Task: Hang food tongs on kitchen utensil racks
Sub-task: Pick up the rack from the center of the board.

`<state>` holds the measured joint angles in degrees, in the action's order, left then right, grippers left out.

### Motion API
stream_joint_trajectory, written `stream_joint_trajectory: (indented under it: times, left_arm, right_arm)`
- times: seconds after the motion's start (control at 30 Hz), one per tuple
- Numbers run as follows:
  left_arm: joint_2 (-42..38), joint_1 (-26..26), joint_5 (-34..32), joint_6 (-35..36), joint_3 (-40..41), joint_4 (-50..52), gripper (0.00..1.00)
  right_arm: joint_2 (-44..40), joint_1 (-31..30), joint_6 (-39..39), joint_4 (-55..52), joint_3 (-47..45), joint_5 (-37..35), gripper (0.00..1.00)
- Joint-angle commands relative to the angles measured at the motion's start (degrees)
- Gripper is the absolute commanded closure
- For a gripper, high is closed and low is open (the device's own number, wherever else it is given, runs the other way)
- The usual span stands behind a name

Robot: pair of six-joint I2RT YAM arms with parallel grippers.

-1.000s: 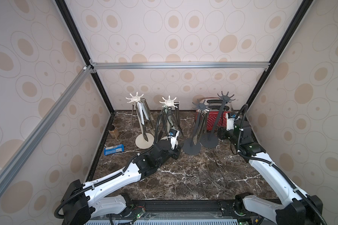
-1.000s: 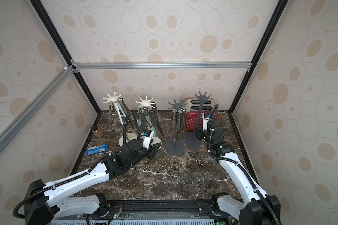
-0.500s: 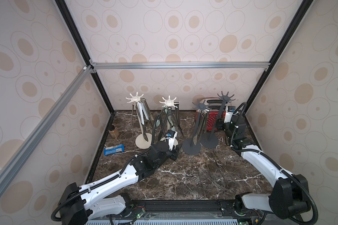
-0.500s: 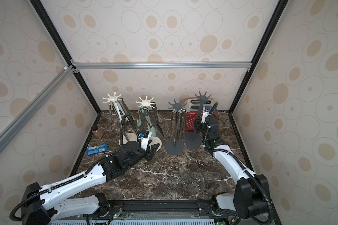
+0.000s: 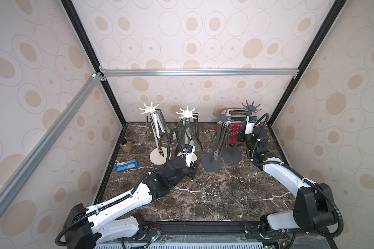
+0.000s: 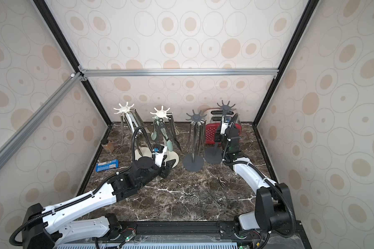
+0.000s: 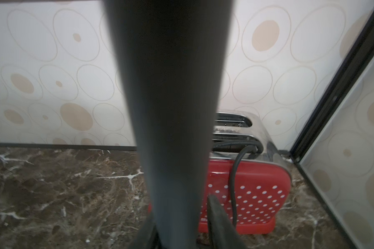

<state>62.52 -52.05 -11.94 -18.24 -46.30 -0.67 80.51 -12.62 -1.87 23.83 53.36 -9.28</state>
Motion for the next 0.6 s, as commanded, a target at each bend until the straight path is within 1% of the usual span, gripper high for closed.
stream_joint_trajectory:
  times: [0.0,0.07,0.1,0.3,0.57]
  left_arm:
    - [-1.55,0.63,-1.02,-0.53,0.04,0.62,0.47]
    - [-1.7,0.62,-1.11,-0.54,0.15,0.66,0.47]
    - [-1.88,0.63,-1.23,-0.53,0.25,0.67,0.47]
    - [-2.45,0.58,-1.5,-0.75,0.6,0.57,0.47]
    - [-2.58,0.57,-2.11,-0.83,0.6,0.57,0.47]
  right_arm:
    - [0.35,0.41,0.48,2.73,1.46,-0.5,0.83]
    - [0.26,0.41,0.62,2.62,1.79,-0.51,0.98]
    - [0.17,0.41,0.76,2.66,1.83,-0.65,1.0]
    - [-2.42,0.41,2.13,2.1,2.16,-1.19,1.0]
    - [-10.35,0.48,3.99,1.62,0.4,0.09,1.0]
